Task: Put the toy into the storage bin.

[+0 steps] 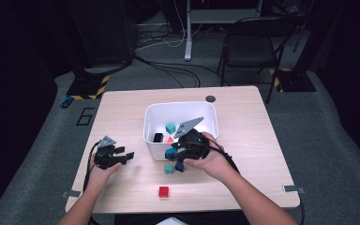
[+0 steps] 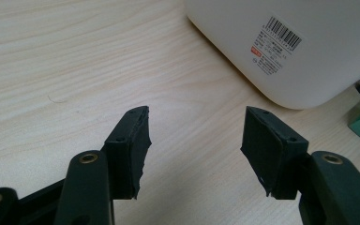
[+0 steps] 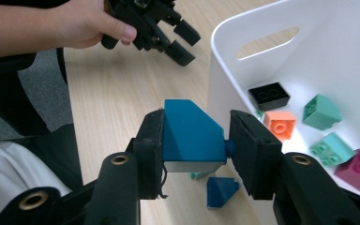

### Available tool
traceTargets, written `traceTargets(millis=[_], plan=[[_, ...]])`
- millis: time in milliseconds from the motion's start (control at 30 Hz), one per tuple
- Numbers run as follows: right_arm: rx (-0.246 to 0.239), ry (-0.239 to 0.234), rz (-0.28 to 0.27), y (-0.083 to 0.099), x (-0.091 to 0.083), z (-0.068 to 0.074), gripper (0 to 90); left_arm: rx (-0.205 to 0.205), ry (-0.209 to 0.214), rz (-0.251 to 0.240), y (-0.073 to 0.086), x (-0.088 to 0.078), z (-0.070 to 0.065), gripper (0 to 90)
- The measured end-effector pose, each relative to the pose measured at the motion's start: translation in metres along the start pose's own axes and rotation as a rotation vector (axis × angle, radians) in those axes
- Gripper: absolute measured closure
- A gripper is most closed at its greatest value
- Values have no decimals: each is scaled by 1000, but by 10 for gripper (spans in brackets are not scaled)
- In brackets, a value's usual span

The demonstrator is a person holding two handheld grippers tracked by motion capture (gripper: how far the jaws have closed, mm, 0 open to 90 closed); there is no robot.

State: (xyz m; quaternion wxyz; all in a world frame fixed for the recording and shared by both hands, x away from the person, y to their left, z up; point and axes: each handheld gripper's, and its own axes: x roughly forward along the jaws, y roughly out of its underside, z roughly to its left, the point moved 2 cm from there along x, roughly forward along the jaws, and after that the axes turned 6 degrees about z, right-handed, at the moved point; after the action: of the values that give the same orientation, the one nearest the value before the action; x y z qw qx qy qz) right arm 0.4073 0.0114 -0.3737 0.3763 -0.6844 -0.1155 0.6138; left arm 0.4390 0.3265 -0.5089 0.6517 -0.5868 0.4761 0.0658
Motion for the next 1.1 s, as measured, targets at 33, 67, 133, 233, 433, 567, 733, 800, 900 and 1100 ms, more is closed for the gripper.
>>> traceTargets(millis=[33,67,133,233,433,567,733,800,900,1100], plan=[[-1,2,-2,-3,-2,-2,567,-1,1,0,0,0,0,414],[2,6,-3,-5,-4,-4,567,0,0,-1,0,0,0,413],[5,13,-8,-10,-7,-8,567,-1,-2,-4,0,0,0,413],[18,19,-15,-17,-10,-15,567,-2,1,-1,0,0,0,413],[39,40,-28,-29,-11,-30,567,2,3,-3,0,0,0,413],[58,65,-35,-36,-9,-42,566,4,5,-1,0,-1,0,413],[92,101,-46,-43,-1,-59,566,0,4,-5,0,-1,0,413],[107,110,-45,-46,4,-65,566,1,4,-3,0,-1,0,413],[116,131,-39,-50,14,-75,567,0,3,-5,0,-1,-1,413],[139,150,-16,-56,37,-91,566,0,7,-13,0,-1,-1,413]])
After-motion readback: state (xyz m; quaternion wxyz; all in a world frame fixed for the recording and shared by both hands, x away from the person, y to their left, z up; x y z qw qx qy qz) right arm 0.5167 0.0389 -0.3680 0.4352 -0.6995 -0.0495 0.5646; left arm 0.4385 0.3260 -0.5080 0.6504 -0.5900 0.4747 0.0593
